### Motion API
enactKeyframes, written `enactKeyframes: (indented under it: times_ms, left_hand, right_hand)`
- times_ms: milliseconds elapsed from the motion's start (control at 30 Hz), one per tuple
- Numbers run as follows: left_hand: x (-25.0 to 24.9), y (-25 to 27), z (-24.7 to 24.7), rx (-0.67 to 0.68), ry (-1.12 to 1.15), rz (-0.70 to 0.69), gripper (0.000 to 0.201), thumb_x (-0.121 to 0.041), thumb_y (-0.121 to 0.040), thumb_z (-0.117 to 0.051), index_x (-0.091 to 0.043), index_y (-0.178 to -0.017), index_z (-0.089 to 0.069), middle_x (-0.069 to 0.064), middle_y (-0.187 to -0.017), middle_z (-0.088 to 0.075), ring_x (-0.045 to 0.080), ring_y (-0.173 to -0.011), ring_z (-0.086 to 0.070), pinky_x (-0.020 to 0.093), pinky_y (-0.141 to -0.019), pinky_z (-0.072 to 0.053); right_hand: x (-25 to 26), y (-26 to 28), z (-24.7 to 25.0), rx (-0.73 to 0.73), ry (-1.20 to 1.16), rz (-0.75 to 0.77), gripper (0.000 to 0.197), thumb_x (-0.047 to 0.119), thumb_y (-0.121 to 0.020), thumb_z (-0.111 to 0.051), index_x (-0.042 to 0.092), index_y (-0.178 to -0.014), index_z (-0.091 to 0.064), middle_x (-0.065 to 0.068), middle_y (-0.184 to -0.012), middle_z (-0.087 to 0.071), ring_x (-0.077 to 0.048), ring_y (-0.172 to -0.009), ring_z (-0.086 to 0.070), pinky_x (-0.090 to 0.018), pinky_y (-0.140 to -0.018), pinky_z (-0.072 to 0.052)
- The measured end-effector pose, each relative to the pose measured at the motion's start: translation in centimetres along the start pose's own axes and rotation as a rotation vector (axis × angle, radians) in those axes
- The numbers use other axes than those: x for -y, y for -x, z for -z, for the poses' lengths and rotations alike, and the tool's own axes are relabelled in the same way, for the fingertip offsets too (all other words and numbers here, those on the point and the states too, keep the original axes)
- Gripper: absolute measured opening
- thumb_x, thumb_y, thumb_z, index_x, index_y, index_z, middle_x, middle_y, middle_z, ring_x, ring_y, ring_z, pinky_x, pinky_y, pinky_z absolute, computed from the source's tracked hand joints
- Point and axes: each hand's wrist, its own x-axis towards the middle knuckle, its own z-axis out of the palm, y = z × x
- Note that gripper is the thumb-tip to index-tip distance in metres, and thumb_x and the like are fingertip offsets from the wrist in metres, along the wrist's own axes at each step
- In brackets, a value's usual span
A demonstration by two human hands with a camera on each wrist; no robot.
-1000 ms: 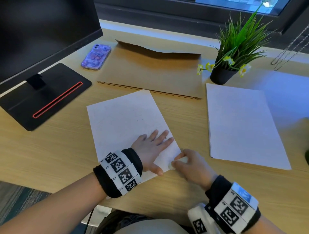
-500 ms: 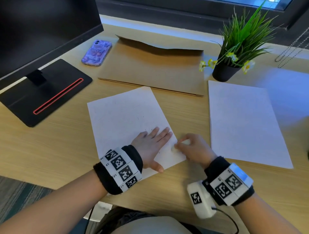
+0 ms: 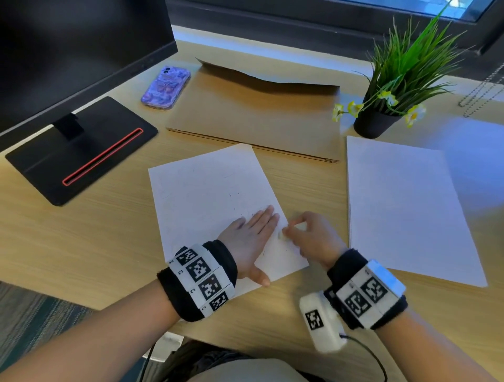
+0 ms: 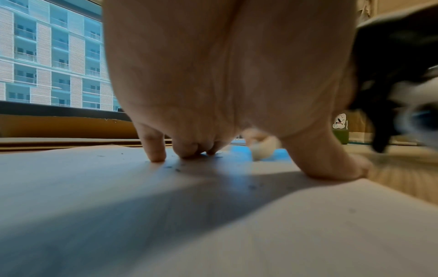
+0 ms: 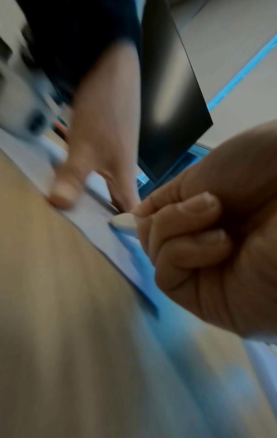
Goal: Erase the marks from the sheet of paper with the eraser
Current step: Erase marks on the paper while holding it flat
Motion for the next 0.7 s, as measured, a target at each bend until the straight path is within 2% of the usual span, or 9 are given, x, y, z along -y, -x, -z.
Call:
enactKeyframes:
  times_ms: [100, 133, 233, 333, 400, 500, 533, 600, 700]
  left_hand:
    - [0.1, -0.1, 0.0, 0.0, -0.004, -0.005, 0.119, -0.057, -0.078, -0.063, -0.01, -0.145, 0.024, 0.005, -0.152, 0.032, 0.016, -0.144, 0.019, 0.035, -0.117, 0.001]
    - [0.1, -0.1, 0.0, 0.001, -0.004, -0.006, 0.119, -0.057, -0.078, -0.063, -0.01, -0.145, 0.024, 0.005, -0.152, 0.031, 0.016, -0.143, 0.02, 0.035, -0.117, 0.001]
    - [0.1, -0.1, 0.0, -0.003, -0.014, -0.002, 0.118, -0.057, -0.079, -0.062, -0.011, -0.145, 0.024, 0.004, -0.152, 0.031, 0.015, -0.143, 0.02, 0.035, -0.117, 0.001]
    - [0.1, -0.1, 0.0, -0.006, -0.011, 0.001, 0.118, -0.058, -0.079, -0.062, -0.011, -0.146, 0.023, 0.004, -0.153, 0.03, 0.015, -0.143, 0.019, 0.035, -0.117, 0.001]
    - [0.0, -0.1, 0.1, -0.002, -0.004, -0.001, 0.118, -0.057, -0.078, -0.063, -0.011, -0.146, 0.023, 0.004, -0.153, 0.029, 0.015, -0.144, 0.018, 0.035, -0.117, 0.0]
    - [0.1, 0.0, 0.1, -0.005, 0.01, -0.005, 0.118, -0.056, -0.078, -0.063, -0.011, -0.146, 0.023, 0.004, -0.153, 0.029, 0.016, -0.144, 0.018, 0.035, -0.117, 0.0]
    - [0.1, 0.0, 0.1, -0.008, 0.007, -0.004, 0.118, -0.056, -0.078, -0.063, -0.011, -0.146, 0.023, 0.004, -0.153, 0.029, 0.016, -0.144, 0.018, 0.035, -0.117, 0.0]
    - [0.1, 0.0, 0.2, -0.017, -0.002, -0.005, 0.118, -0.058, -0.078, -0.063, -0.011, -0.146, 0.022, 0.005, -0.153, 0.029, 0.016, -0.144, 0.017, 0.035, -0.117, 0.0]
    - [0.1, 0.0, 0.1, -0.018, -0.004, -0.005, 0.118, -0.059, -0.078, -0.062, -0.011, -0.147, 0.021, 0.004, -0.154, 0.028, 0.015, -0.144, 0.017, 0.035, -0.117, -0.001]
  right_hand:
    - [-0.5, 2.2, -1.9, 0.209, 0.056, 0.02, 0.008, 0.019, -0.089, -0.061, 0.018, -0.088, -0.053, 0.003, -0.066, -0.052, -0.001, -0.041, -0.045, -0.017, -0.042, -0.035]
    - [-0.5, 2.2, -1.9, 0.217, 0.062, 0.025, 0.008, 0.019, -0.089, -0.061, 0.018, -0.087, -0.054, 0.003, -0.065, -0.052, -0.001, -0.038, -0.044, -0.016, -0.041, -0.034]
    - [0.0, 0.0, -0.4, 0.04, 0.057, 0.011, 0.01, 0.021, -0.089, -0.061, 0.019, -0.081, -0.055, 0.002, -0.065, -0.054, -0.007, -0.048, -0.047, -0.019, -0.048, -0.038]
    - [0.5, -1.1, 0.5, -0.078, -0.012, 0.001, 0.009, 0.021, -0.089, -0.061, 0.014, -0.09, -0.055, -0.001, -0.07, -0.055, -0.011, -0.055, -0.049, -0.022, -0.052, -0.04]
    - [0.1, 0.0, -0.7, 0.009, 0.059, 0.017, 0.01, 0.022, -0.089, -0.06, 0.016, -0.094, -0.053, 0.001, -0.074, -0.054, -0.008, -0.056, -0.048, -0.019, -0.051, -0.038]
    - [-0.3, 1.8, -2.1, 0.202, 0.081, 0.003, 0.007, 0.02, -0.089, -0.061, 0.018, -0.089, -0.054, 0.004, -0.067, -0.051, 0.0, -0.041, -0.047, -0.013, -0.042, -0.033]
    - [-0.1, 1.5, -2.0, 0.182, 0.065, 0.005, 0.008, 0.02, -0.089, -0.061, 0.019, -0.086, -0.054, 0.004, -0.066, -0.052, 0.0, -0.039, -0.047, -0.013, -0.04, -0.034]
    - [0.4, 0.2, -1.1, 0.055, 0.035, -0.003, 0.011, 0.022, -0.09, -0.06, 0.019, -0.082, -0.054, 0.001, -0.066, -0.053, -0.005, -0.045, -0.047, -0.018, -0.045, -0.038]
    - [1.1, -0.7, -0.3, -0.042, -0.038, -0.017, 0.009, 0.022, -0.091, -0.057, 0.014, -0.091, -0.054, -0.001, -0.066, -0.054, -0.011, -0.051, -0.047, -0.022, -0.048, -0.041]
